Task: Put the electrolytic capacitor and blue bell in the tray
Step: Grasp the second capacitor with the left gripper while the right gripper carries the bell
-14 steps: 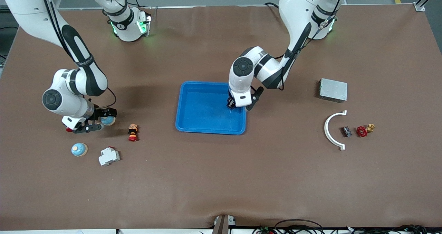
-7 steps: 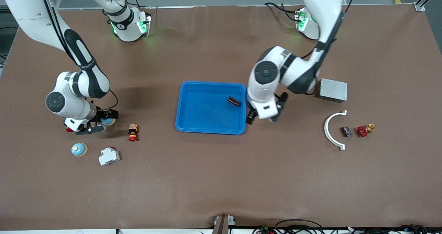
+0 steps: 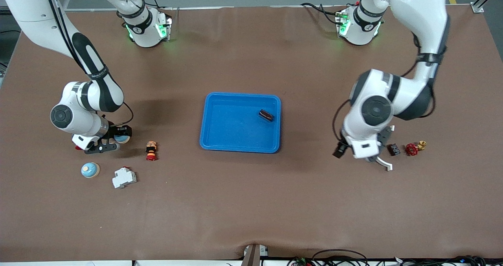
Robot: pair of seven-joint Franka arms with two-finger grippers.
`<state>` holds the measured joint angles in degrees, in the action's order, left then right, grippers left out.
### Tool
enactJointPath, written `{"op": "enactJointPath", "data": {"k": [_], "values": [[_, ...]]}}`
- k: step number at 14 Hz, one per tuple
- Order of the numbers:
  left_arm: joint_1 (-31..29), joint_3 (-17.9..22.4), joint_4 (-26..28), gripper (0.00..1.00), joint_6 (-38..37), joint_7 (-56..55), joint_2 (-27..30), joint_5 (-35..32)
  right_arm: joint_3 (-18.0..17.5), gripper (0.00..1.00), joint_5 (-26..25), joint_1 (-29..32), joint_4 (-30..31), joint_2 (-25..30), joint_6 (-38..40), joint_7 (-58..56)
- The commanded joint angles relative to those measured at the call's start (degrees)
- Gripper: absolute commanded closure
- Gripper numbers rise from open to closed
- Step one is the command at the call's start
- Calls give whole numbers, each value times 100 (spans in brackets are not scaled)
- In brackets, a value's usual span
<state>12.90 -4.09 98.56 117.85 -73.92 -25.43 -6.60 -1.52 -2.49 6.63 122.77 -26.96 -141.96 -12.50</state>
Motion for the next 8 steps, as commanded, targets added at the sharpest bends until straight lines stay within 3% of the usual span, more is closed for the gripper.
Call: {"op": "enactJointPath", "data": {"k": [1,3,5,8], "values": [[-436,-57,224,0,-69,761,127,-96,-32,81,65,-83,-34,146,377,-16],[-769,-57,356,0,-69,1438,109,-322,-59,81,82,-302,-156,654,1350,194],[-1052,-65,558,0,-17,1826,83,-718,-120,81,178,-731,-489,989,2335,1174],[-1430,-83,848,0,202,2003,4,-1000,-138,81,397,-1522,-763,1219,2936,2634]]}}
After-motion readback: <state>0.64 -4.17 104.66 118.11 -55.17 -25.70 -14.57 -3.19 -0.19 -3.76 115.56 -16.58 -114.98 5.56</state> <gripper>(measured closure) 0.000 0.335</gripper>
